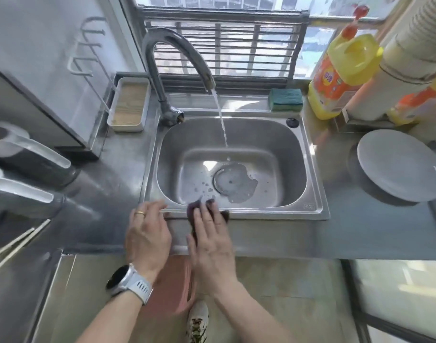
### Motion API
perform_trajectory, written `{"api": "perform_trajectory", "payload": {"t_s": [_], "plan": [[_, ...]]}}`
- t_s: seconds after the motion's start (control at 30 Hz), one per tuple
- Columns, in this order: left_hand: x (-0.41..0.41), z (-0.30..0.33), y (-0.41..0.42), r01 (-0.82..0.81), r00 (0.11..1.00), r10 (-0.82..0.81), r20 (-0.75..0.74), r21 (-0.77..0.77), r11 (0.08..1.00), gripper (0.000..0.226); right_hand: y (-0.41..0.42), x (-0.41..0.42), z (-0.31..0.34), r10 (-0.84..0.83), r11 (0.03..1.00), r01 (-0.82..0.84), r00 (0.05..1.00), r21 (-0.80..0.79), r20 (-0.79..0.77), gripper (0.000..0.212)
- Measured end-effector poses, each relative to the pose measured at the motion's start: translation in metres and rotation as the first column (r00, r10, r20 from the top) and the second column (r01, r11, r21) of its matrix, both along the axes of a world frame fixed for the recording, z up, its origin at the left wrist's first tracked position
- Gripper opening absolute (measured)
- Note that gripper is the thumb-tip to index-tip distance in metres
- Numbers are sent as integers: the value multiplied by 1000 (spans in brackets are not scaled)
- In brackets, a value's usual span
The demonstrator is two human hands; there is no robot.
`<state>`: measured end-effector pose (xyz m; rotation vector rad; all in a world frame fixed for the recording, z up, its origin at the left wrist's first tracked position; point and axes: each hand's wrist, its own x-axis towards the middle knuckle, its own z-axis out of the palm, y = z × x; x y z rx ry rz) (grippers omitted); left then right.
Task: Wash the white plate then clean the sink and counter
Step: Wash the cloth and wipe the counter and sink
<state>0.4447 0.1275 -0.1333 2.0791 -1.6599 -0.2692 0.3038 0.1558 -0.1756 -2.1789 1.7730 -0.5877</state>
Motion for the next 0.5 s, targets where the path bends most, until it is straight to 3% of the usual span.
{"api": "perform_trajectory", "payload": {"t_s": [0.13, 0.27, 0.4, 0.5], "plan": [[70, -1, 8, -153, 988, 151, 36, 34, 988, 27, -20, 122, -4, 176, 984, -176, 979, 12, -98, 52], [105, 3, 5, -199, 980, 198, 23, 99, 975, 29, -15, 80, 0, 161, 986, -163, 984, -27, -78, 49], [114, 6, -1, -185, 980, 194, -39, 162, 969, 28, -2, -45, 15, -103, 994, 107, 987, 26, -125, 49], [117, 8, 0, -192, 978, 201, -49, 144, 971, 27, -7, -80, 15, -389, 910, 396, 918, 122, -79, 60]]}}
